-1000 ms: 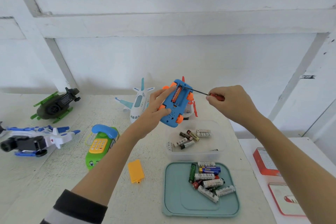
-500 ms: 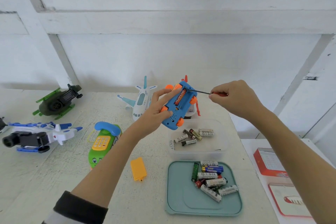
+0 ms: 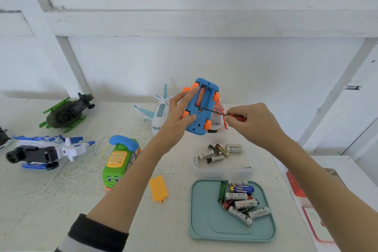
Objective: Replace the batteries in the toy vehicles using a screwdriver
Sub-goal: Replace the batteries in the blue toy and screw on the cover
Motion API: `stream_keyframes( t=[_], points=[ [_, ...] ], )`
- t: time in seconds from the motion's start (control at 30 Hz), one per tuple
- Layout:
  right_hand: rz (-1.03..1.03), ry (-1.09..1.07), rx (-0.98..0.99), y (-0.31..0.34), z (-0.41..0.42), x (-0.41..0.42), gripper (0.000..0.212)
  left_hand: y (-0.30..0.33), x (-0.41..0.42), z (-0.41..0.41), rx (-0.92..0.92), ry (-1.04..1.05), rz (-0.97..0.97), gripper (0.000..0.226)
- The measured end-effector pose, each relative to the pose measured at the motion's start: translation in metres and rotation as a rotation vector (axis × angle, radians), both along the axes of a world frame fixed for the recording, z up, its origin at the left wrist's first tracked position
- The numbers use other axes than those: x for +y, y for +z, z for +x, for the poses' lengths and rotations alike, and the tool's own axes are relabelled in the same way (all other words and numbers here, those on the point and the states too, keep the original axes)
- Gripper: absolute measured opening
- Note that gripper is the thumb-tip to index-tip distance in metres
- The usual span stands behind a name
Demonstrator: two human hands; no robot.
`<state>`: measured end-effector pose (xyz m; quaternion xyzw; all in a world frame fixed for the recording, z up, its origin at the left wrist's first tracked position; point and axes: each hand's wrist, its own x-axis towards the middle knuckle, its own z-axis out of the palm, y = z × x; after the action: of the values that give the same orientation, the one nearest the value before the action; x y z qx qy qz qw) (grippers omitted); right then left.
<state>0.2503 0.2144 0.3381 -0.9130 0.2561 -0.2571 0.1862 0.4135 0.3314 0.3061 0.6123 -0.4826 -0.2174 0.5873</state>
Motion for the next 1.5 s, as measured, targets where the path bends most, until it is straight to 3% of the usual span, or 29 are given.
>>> stream_keyframes(
  t=[0.13, 0.33, 0.53, 0.67, 0.77, 0.97, 1.33, 1.5],
  points=[
    [-0.045, 0.003, -0.052, -0.004, 0.004, 0.002, 0.025, -0.001, -0.002, -0.002, 0.062, 0.017, -0.035, 0.067],
    [-0.154, 0.017, -0.114, -0.014, 0.007, 0.006, 0.033, -0.005, -0.006, -0.002, 0.316, 0.007, -0.087, 0.064],
    [-0.038, 0.072, -0.209, -0.015, 0.003, 0.002, 0.036, 0.0, -0.007, -0.002, 0.396, -0.033, -0.129, 0.063],
    [0.096, 0.083, -0.227, -0.011, -0.006, -0.005, 0.006, -0.005, -0.005, 0.006, 0.32, -0.033, -0.089, 0.067],
    [0.11, 0.039, -0.208, -0.002, -0.007, -0.012, 0.012, -0.005, -0.003, 0.007, 0.252, -0.023, -0.035, 0.068],
    [-0.073, -0.09, -0.022, 0.02, -0.001, -0.027, 0.014, -0.003, -0.002, 0.009, -0.034, -0.053, 0.08, 0.07],
    [-0.201, -0.089, 0.059, 0.026, -0.01, -0.037, 0.012, -0.008, -0.004, 0.011, -0.223, -0.14, 0.173, 0.073],
    [-0.173, -0.073, 0.159, 0.021, -0.013, -0.044, 0.009, -0.011, -0.009, 0.01, -0.458, -0.138, 0.268, 0.074]
  ],
)
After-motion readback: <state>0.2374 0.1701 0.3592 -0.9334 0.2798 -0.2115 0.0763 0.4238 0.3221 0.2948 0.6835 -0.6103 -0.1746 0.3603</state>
